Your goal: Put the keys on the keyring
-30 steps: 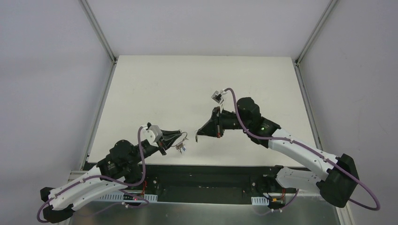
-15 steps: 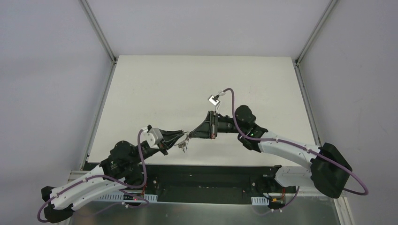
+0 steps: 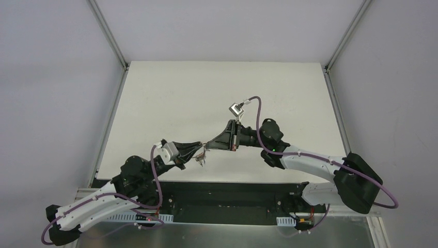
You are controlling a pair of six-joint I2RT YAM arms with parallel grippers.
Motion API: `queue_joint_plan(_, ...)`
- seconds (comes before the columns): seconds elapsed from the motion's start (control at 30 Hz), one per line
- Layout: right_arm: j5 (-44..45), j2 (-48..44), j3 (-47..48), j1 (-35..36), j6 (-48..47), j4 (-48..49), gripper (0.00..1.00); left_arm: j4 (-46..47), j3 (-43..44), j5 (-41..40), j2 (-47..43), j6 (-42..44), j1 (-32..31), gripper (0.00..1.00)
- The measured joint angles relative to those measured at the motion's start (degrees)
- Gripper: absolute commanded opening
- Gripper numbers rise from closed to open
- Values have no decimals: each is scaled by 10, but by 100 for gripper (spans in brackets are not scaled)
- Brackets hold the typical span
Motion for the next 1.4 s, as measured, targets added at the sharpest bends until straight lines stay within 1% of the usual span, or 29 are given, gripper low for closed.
queue_joint_plan(0.17, 9, 20, -4, 2, 22, 16, 0, 2, 0, 0, -11, 4, 0, 0)
queue_joint_plan(0.6, 12, 36, -4, 19, 24, 19, 0, 3, 0, 0, -29, 6, 0, 0)
queue_joint_plan(1.4, 21, 43, 3, 21, 47, 29, 0, -4, 0, 24, -34, 12, 0, 0)
